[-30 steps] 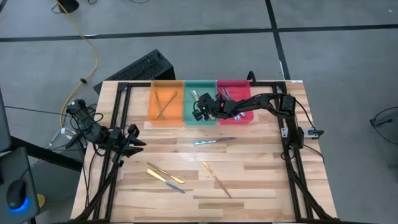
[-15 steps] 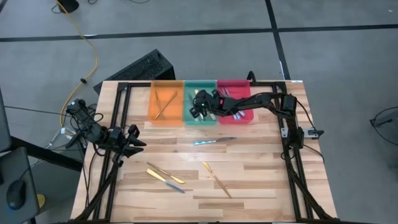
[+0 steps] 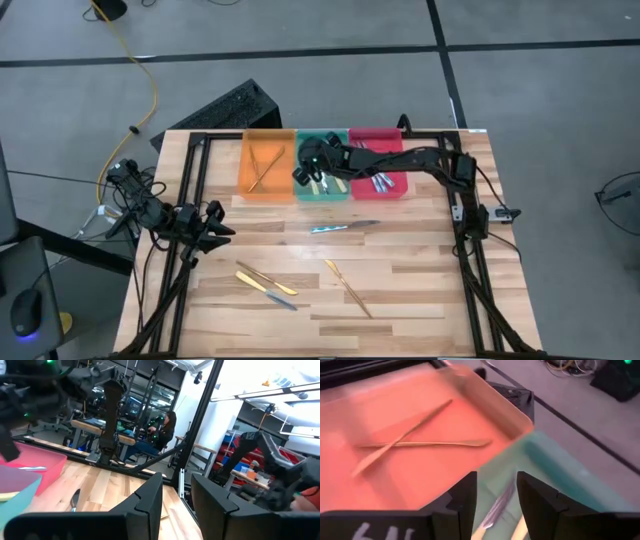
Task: Sort silverware by color (type)
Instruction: Put the gold table knife into the orange bin
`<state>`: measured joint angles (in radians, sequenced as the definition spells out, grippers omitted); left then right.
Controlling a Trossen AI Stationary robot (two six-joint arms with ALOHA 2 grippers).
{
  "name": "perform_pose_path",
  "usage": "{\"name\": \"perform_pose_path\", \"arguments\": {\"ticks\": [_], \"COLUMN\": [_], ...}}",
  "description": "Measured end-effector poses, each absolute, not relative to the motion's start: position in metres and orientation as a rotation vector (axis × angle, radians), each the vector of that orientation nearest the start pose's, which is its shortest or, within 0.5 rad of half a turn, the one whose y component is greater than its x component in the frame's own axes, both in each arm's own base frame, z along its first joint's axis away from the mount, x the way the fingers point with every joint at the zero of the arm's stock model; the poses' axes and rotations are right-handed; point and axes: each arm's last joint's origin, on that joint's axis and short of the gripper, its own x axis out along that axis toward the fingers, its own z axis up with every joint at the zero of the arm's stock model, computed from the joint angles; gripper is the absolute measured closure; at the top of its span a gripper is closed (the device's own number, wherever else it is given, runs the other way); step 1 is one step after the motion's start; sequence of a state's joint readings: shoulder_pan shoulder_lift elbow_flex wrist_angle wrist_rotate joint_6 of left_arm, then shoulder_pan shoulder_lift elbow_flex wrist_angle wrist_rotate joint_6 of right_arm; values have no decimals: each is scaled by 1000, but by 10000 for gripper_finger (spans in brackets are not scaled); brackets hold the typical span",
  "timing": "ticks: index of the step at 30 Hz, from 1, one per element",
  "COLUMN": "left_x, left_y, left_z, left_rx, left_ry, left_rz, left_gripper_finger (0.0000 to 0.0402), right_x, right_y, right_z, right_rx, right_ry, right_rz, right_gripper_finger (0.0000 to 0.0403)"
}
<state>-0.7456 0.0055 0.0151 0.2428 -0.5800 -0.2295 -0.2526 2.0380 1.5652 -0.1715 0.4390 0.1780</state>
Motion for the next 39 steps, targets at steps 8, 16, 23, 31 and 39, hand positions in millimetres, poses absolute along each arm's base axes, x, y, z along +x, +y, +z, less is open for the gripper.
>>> {"name": "perform_pose_path", "arguments": {"ticks": [8,16,23,31,39], "left_x": [77,77,77,77,77], "left_y": [-49,-49,-49,-47,-47], "left_z": [190,189,189,189,189], "left_rx": [-371,-329,-370,-363,-380], "left_ry": [-176,-173,-168,-173,-172], "left_rz": [-186,-177,-185,-117,-111], "left_gripper_finger": [312,312,312,312,312], "right_x": [459,469,480,481,464], "right_y": [-91,-44,13,45,45], "right_z": [276,291,275,255,237], "right_rx": [-38,-3,-17,-104,-304], "right_ry": [596,526,517,598,888], "right_rz": [-604,-521,-431,-396,-288], "right_gripper_finger": [241,241,241,241,241]}}
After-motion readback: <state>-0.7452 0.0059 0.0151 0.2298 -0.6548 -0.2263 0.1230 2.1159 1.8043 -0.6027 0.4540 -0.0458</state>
